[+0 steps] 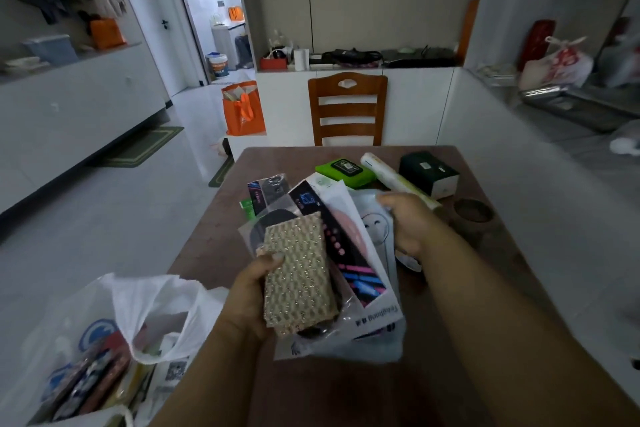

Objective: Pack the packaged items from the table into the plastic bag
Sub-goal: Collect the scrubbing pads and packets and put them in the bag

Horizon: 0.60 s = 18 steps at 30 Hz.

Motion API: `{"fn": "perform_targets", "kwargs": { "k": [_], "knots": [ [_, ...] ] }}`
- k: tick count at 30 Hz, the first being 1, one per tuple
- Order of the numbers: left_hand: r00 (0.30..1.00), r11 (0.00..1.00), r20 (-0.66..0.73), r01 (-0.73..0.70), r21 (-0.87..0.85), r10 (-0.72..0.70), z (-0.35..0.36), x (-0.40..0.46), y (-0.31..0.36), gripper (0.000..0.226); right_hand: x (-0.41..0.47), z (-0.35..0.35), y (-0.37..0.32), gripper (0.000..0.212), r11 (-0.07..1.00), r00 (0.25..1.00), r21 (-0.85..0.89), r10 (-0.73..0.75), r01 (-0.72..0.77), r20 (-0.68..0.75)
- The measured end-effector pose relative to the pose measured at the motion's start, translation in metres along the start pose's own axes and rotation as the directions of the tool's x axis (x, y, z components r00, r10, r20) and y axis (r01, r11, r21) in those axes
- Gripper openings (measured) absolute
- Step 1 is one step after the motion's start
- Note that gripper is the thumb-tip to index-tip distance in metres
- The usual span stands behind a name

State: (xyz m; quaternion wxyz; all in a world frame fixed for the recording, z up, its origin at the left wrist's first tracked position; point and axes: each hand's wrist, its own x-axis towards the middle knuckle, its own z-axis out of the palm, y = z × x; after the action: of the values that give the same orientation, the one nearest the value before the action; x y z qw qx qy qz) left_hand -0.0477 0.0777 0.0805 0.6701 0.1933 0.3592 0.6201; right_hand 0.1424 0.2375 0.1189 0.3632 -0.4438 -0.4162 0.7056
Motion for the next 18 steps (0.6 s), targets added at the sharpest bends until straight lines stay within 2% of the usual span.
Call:
{"fn": "perform_targets", "kwargs": {
  "k": [4, 6, 10, 11, 13, 16, 18],
  "knots": [
    [0.999, 0.995, 0.004, 0.032, 0.095, -0.032, -0.005, 0.0, -0.005, 0.088, -0.019, 0.016, 0.02, 0.029, 0.984, 0.983, 0.003, 0.176, -0.177, 0.042],
    [0.996, 0.992, 0.016, 0.083, 0.099, -0.085, -0.007, -0.002, -0.011, 0.084, -0.028, 0.023, 0.027, 0.032, 0.981, 0.979, -0.013, 0.196, -0.196, 0.052],
    [0.993, 0.989, -0.072, 0.102, 0.105, -0.095, -0.003, -0.007, -0.017, 0.057, -0.041, 0.022, 0.029, 0.056, 0.967, 0.962, 0.117, 0.206, -0.228, 0.178],
    [0.993, 0.99, -0.107, 0.072, 0.124, -0.058, -0.002, -0.007, -0.016, 0.058, -0.045, 0.018, 0.029, 0.061, 0.971, 0.956, 0.073, 0.207, -0.227, 0.209],
    [0.987, 0.979, -0.151, -0.025, 0.202, 0.056, 0.004, -0.009, -0.013, 0.064, -0.057, 0.02, 0.033, 0.059, 0.972, 0.957, -0.132, 0.218, -0.195, 0.191],
    [0.98, 0.939, -0.146, -0.079, 0.335, 0.134, 0.019, -0.016, -0.012, 0.053, -0.072, 0.031, 0.046, 0.087, 0.942, 0.984, -0.332, 0.094, -0.038, 0.155],
    [0.976, 0.898, -0.149, -0.081, 0.433, 0.161, 0.028, -0.027, -0.007, 0.04, -0.078, 0.038, 0.051, 0.076, 0.924, 0.99, -0.378, -0.004, 0.057, 0.14]
  ]
}}
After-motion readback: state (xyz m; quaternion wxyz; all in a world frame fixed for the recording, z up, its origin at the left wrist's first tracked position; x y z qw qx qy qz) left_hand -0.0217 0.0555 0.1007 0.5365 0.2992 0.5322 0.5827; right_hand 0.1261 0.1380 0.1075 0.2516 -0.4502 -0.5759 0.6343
